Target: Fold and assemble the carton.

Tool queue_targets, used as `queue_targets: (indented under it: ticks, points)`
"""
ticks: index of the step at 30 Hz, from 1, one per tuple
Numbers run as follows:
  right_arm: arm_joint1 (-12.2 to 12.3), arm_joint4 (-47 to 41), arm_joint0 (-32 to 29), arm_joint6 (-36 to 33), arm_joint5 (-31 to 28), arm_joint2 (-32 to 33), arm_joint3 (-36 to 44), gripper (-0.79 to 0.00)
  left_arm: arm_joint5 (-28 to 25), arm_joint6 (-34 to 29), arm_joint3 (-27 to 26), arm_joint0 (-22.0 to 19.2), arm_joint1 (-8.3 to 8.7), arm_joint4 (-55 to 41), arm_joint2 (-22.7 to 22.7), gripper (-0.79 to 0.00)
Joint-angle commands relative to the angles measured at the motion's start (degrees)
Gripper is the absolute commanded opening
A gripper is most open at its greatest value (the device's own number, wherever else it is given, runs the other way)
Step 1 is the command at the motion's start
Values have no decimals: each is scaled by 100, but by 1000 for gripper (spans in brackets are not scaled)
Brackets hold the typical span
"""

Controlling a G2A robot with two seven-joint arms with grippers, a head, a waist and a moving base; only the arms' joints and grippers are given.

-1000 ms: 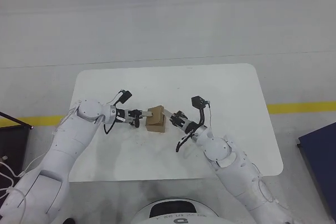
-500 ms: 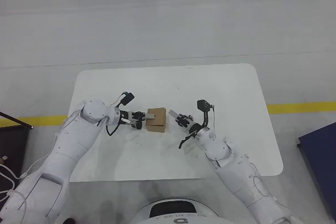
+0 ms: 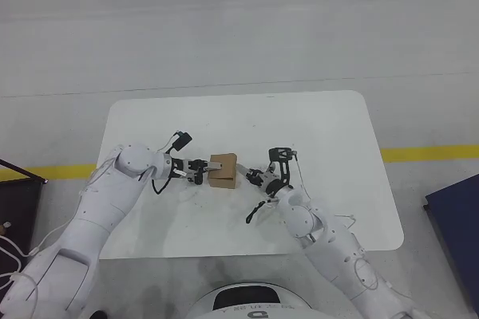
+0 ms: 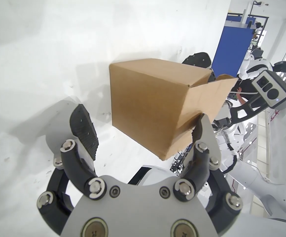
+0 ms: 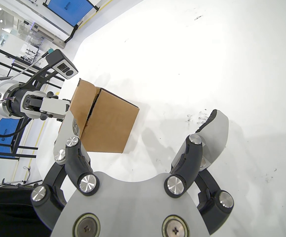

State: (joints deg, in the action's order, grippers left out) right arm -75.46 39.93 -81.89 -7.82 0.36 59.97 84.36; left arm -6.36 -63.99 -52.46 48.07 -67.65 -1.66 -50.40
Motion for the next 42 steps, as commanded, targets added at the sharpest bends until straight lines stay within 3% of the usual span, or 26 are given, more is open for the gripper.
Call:
queue_targets:
  ticks: [1, 42]
  points:
    - [-4, 40, 12, -33, 17, -17, -5, 0, -2, 1, -10, 12, 5, -6, -15, 0]
    - [-128, 279, 248, -469, 237, -295, -55, -15, -158, -82, 14, -20, -14, -122, -61, 0]
